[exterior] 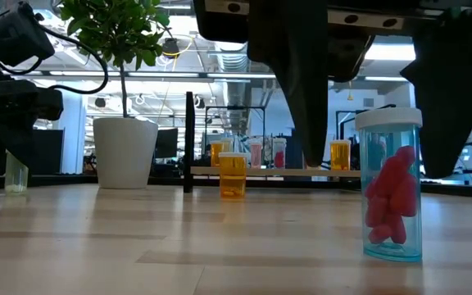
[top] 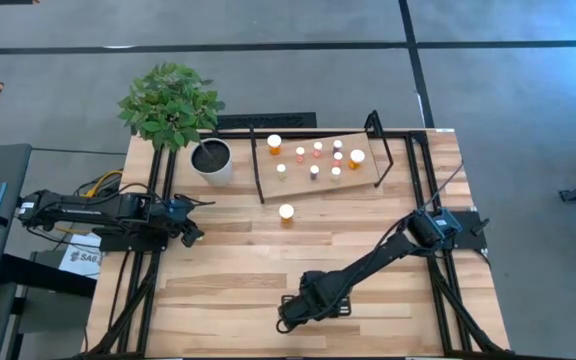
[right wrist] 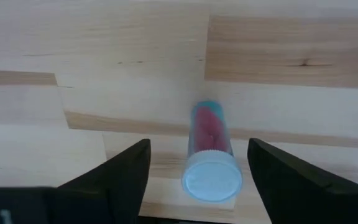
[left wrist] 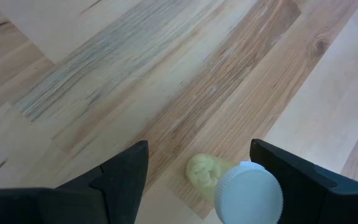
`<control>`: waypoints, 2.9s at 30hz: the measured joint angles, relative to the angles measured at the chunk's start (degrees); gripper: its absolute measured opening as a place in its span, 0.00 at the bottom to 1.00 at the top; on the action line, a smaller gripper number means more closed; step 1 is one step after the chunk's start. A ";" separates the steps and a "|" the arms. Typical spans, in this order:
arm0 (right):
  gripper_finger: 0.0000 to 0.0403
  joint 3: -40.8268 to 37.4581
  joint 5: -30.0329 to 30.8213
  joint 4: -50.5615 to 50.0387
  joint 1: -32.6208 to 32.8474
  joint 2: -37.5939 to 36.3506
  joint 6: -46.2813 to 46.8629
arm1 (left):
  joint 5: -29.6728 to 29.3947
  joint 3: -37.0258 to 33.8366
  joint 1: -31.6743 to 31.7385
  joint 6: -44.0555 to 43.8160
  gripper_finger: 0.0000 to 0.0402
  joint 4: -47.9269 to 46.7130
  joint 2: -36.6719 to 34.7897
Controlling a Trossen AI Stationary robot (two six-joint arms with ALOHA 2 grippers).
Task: Pick and place medicine bottles onto shelf by color
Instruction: Put the blue pill bottle on the shelf
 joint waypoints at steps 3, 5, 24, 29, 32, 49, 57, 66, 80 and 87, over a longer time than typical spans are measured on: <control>0.70 0.00 0.00 -0.09 0.01 0.00 0.02 | 0.00 0.00 0.00 0.00 0.66 0.00 0.00; 0.69 0.00 0.00 -0.24 0.11 0.00 0.05 | 0.00 0.00 0.00 0.00 0.66 -0.01 0.00; 0.36 0.00 0.16 0.57 0.63 -0.02 2.20 | 0.01 0.00 0.00 0.00 0.66 -0.01 -0.01; 0.30 0.00 0.13 0.16 0.42 -0.09 3.02 | 0.02 0.00 0.00 0.00 0.66 0.00 0.00; 0.32 0.00 -0.07 -1.21 0.05 -0.21 3.06 | 0.02 0.00 0.00 0.00 0.66 -0.01 0.00; 0.32 9.61 3.52 -22.51 -7.13 -0.31 -7.10 | 0.01 0.00 0.00 0.00 0.66 -0.02 0.00; 0.32 11.04 11.33 -30.38 -12.24 -3.10 -13.52 | 0.01 0.00 -0.01 0.00 0.66 0.00 0.00; 0.30 8.05 15.27 -32.38 -23.00 -6.40 -29.19 | 0.02 0.00 0.00 0.00 0.66 0.00 -0.02; 0.30 7.80 18.65 -30.60 -39.74 -8.63 -57.16 | 0.02 0.00 0.00 0.01 0.66 0.00 -0.02; 0.30 7.80 18.01 -26.80 -44.25 -8.70 -65.90 | 0.01 0.00 0.00 0.00 0.66 -0.01 0.00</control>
